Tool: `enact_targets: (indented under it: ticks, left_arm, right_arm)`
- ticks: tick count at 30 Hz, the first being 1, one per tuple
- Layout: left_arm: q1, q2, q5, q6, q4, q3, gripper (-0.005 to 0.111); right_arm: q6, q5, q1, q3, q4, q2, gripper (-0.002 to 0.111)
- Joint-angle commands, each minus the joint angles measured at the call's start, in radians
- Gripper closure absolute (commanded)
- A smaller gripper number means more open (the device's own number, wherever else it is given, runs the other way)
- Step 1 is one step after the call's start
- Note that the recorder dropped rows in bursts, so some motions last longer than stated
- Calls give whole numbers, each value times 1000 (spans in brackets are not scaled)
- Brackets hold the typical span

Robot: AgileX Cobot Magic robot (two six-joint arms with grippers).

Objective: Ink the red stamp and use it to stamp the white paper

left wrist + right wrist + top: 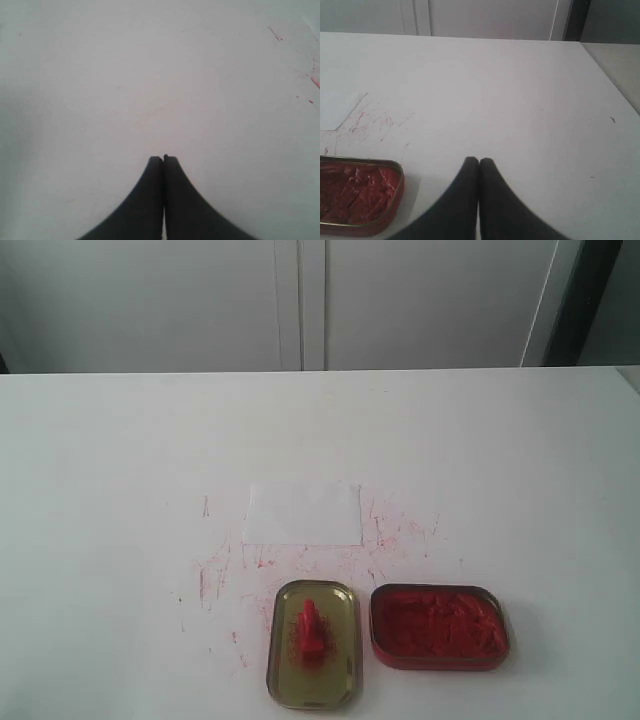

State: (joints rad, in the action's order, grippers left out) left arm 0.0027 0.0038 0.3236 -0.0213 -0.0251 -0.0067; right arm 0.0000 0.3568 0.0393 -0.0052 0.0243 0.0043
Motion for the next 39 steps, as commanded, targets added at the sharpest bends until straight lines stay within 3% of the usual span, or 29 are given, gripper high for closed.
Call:
enact_targets:
  ticks: [1,10,21,39]
  left_arm:
    - [-3,-4,9,-1,1,7,107]
    - [-3,-4,9,-1,1,7,107]
    - [-3,-4,9,-1,1,7,107]
    - [-3,-4,9,-1,1,7,107]
  right_arm:
    - [0,-14,3,5,2,-4,108]
    - [0,-66,3,5,2,-4,108]
    - [0,-498,3,5,2,-4,108]
    - [0,-485,3,5,2,-4,108]
